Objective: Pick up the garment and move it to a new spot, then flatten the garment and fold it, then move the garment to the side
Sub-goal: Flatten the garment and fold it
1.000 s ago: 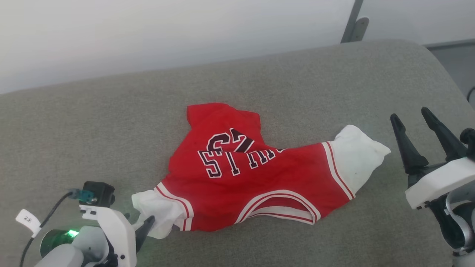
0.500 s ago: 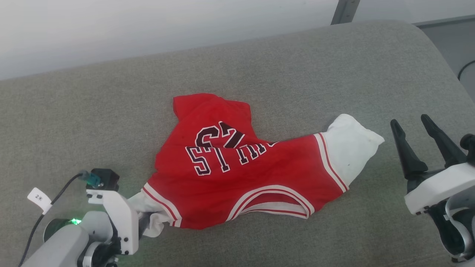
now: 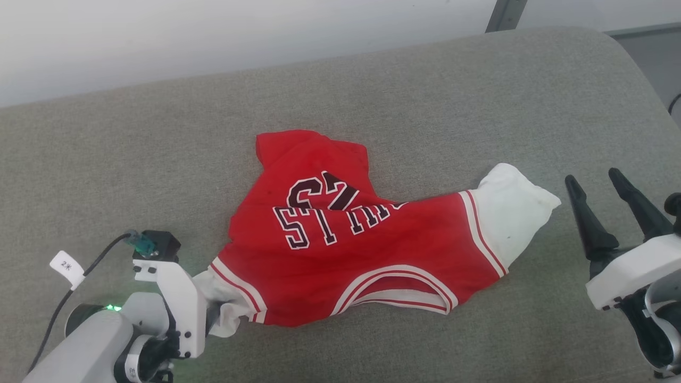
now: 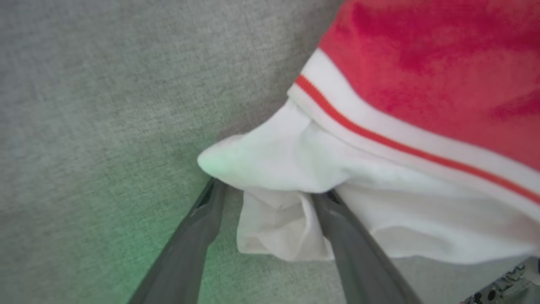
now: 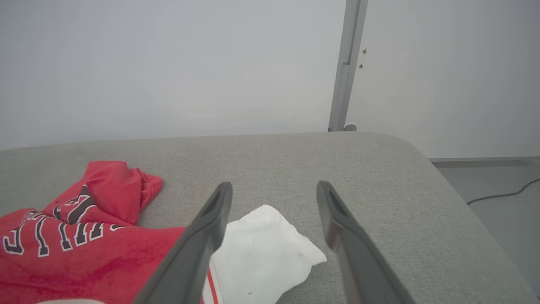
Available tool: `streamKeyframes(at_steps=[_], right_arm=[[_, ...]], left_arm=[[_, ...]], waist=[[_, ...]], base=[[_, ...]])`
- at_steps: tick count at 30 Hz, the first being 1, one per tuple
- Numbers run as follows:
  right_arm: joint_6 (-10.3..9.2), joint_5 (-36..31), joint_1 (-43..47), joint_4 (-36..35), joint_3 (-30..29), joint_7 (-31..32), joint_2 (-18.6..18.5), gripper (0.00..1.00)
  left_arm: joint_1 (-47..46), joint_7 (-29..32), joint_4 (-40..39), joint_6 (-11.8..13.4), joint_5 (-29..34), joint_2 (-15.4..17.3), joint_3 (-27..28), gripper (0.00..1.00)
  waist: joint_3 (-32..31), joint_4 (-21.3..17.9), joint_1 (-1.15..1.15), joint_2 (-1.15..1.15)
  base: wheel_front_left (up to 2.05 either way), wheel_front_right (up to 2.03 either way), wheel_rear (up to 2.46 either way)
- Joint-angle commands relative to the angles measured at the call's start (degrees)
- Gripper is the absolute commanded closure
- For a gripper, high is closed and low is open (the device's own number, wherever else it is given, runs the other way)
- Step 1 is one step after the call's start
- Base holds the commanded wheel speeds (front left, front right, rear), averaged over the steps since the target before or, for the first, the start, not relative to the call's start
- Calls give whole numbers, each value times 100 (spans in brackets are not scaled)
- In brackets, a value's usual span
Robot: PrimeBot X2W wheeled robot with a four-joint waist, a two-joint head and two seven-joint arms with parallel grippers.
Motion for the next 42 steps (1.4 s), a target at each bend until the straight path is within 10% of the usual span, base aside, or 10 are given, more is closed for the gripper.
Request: streamKeyframes(at_steps=[1,9,17,19,42], right_arm=[[-7,4,62,-23,5,19,-1,0],[-6,42,96,-60,7,97,-34,0],[-6,55,-5,40,143,254,-71,0],[-6,111,-8,152,181,399,-69,0],[-5,535,-1205,2650,325,2718,-435,0]], left_arm=[[450,354,151,139,0,26,-292,0],[527,991,-941,725,230,428,-462,0],[316,531,-584,460,547,147,-693,0],[303,378,-334,429,509,21,-644,100],[-425,-112,462,-19,559,-319,-561,100]], waist=[[-11,20,0,-1],[-20,84,0,-1],[46,66,0,-1],[57,63,0,-1],[545,752,0,-1]], base=[[0,0,0],[0,0,0],[0,0,0],[0,0,0],[0,0,0]])
